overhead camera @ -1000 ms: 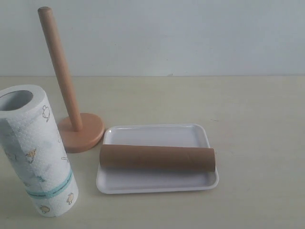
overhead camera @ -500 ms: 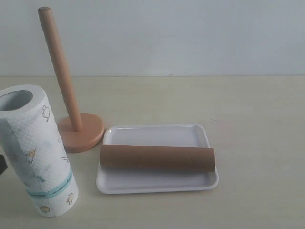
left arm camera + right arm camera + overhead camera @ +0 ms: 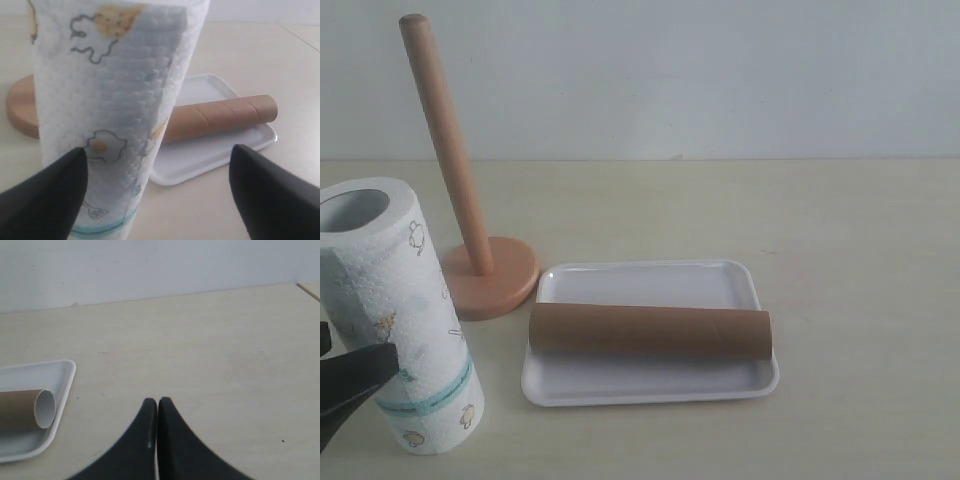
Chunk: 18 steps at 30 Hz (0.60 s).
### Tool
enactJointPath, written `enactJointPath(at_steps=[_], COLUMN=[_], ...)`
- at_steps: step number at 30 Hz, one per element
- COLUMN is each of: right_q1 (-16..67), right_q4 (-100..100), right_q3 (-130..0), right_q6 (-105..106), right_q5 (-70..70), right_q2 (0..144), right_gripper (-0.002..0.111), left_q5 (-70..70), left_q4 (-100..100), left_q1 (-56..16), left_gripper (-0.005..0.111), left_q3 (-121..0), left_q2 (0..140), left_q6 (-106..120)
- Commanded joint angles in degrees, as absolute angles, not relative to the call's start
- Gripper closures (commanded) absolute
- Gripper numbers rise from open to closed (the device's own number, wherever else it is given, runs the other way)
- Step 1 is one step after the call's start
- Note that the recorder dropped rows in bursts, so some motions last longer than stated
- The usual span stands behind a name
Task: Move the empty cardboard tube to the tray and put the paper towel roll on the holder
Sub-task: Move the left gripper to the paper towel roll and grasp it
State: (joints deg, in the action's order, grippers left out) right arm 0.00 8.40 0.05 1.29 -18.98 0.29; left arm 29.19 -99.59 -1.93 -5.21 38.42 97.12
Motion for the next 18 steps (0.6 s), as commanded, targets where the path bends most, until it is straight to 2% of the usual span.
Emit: enactJointPath(at_steps=[1, 6, 18], right_q1=[0.0, 0.0, 0.0], right_q4=[8.4, 8.4, 8.4], right_q3=[0.0, 0.0, 0.0], right_q6=[1.4, 1.4, 1.4], right_q5=[-18.5, -18.5, -18.5], right_q2=[0.0, 0.0, 0.0], right_gripper=[0.109, 0.109, 0.109], left_q5=[29.2, 22.4, 27.0], left_q4=[-99.9, -99.9, -99.9], left_q1=[-1.8, -1.8, -1.8], left_gripper=[0.03, 0.03, 0.03], left_q3=[-5.9, -6.3, -7.3], left_q2=[38.7, 38.7, 38.7], left_q6=[97.5, 95.1, 97.1])
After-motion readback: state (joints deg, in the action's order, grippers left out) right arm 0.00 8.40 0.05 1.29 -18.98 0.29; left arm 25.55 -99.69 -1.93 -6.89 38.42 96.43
